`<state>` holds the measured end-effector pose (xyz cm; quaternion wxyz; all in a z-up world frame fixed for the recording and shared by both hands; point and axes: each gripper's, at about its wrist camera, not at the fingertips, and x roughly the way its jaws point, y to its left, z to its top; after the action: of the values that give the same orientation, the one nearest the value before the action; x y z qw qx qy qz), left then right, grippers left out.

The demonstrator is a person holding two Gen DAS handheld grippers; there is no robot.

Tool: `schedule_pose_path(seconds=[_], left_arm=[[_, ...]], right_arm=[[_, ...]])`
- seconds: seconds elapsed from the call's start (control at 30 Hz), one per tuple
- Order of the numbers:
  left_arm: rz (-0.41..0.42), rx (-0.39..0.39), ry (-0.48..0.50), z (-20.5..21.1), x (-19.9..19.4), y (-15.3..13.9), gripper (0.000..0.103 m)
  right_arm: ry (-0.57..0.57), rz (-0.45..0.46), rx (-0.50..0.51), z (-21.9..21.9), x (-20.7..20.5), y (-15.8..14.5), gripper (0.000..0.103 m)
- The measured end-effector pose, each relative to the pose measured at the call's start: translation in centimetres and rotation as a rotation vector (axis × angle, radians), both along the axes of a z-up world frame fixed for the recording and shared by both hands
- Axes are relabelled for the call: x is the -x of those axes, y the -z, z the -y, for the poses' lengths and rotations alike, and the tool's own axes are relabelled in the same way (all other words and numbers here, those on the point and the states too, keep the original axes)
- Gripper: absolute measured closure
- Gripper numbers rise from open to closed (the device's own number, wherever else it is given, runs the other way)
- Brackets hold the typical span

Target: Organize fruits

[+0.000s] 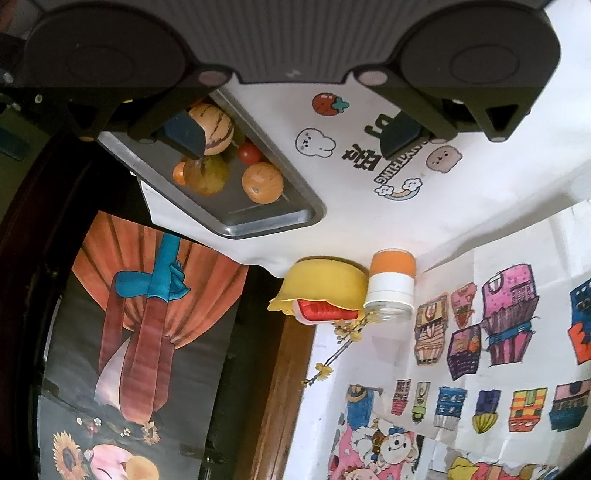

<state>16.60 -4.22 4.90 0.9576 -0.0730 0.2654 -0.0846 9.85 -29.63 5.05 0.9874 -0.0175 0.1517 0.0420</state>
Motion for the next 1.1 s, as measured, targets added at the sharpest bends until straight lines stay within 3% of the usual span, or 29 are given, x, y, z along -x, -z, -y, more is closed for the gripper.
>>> schedule_pose_path(seconds=[1.1], left_arm=[[0.058,0.025,-0.057,-1.3,4.0,0.2,0.000]], right_arm=[[0.016,-0.003,-0.037,-0.9,2.6,0.2,0.001]])
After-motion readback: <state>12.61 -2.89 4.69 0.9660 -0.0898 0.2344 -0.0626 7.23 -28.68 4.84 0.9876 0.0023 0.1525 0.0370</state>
